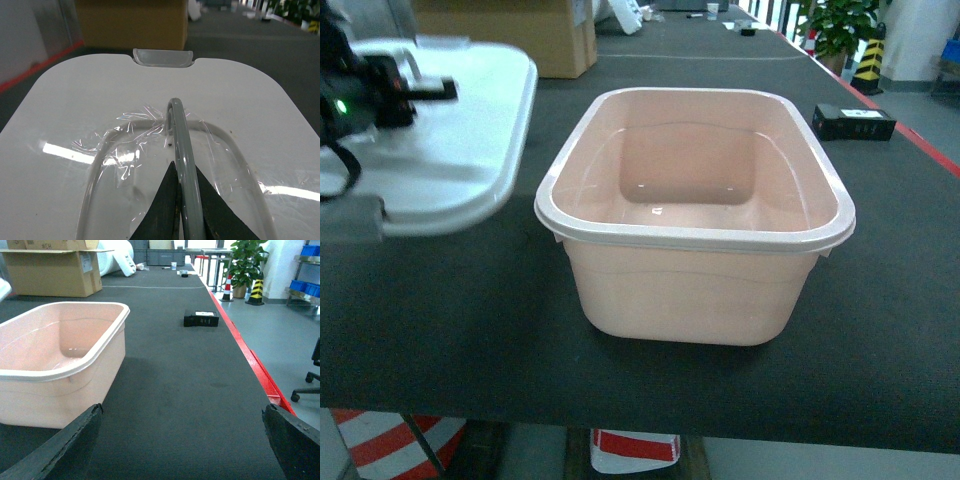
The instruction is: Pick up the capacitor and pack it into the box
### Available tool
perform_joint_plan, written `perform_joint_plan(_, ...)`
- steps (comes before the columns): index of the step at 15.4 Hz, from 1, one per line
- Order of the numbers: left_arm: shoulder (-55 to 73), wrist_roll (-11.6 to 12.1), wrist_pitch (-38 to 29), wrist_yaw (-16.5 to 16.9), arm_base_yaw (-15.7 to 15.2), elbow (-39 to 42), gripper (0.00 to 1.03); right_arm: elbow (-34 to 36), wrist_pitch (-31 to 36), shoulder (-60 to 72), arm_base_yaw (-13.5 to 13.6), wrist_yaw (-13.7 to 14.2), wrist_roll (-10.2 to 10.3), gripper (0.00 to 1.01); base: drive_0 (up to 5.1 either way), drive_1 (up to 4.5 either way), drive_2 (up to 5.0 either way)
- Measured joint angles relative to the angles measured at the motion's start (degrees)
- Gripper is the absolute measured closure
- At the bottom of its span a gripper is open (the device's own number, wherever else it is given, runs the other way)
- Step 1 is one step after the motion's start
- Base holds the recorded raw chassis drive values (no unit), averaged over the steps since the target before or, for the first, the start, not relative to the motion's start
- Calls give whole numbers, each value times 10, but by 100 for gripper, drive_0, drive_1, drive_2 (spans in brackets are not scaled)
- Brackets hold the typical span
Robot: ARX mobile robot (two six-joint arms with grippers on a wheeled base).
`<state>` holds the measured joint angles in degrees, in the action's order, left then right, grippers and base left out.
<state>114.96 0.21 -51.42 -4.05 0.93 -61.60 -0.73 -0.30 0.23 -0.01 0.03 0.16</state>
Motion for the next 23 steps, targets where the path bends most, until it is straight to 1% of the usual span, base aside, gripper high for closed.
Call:
perform_joint_plan(2,-64,1,29,-8,7,-1,101,0,0,0,0,0,0,3,0,0,0)
perform_joint_plan(3,-87,1,50,-16,20,-4,101,0,0,0,0,0,0,3,0,0,0)
perform_joint_plan(4,-101,1,71,-24,35,-9,101,0,0,0,0,0,0,3,0,0,0)
perform_joint_plan(6,-109,1,99,-49,84,-26,101,0,0,0,0,0,0,3,0,0,0)
perform_joint_plan(7,-101,0,106,-79,135,-49,101,0,0,0,0,0,0,3,0,0,0)
perform_joint_plan(8,-60,-10,134,-124,212,-106,101,0,0,0,0,0,0,3,0,0,0)
perform_joint_plan(9,-17,-29,159,-142,259,-136,101,0,0,0,0,0,0,3,0,0,0)
perform_joint_plan(10,-4,-38,171,-149,275,-147,101,0,0,0,0,0,0,3,0,0,0)
perform_joint_plan(11,0,-45,176,-151,282,-151,101,0,0,0,0,0,0,3,0,0,0)
perform_joint_plan(14,14,-55,186,-158,306,-172,101,0,0,0,0,0,0,3,0,0,0)
perform_joint_plan(19,42,-59,202,-167,320,-183,101,0,0,0,0,0,0,3,0,0,0)
perform_joint_plan(23,56,-63,204,-175,324,-193,101,0,0,0,0,0,0,3,0,0,0)
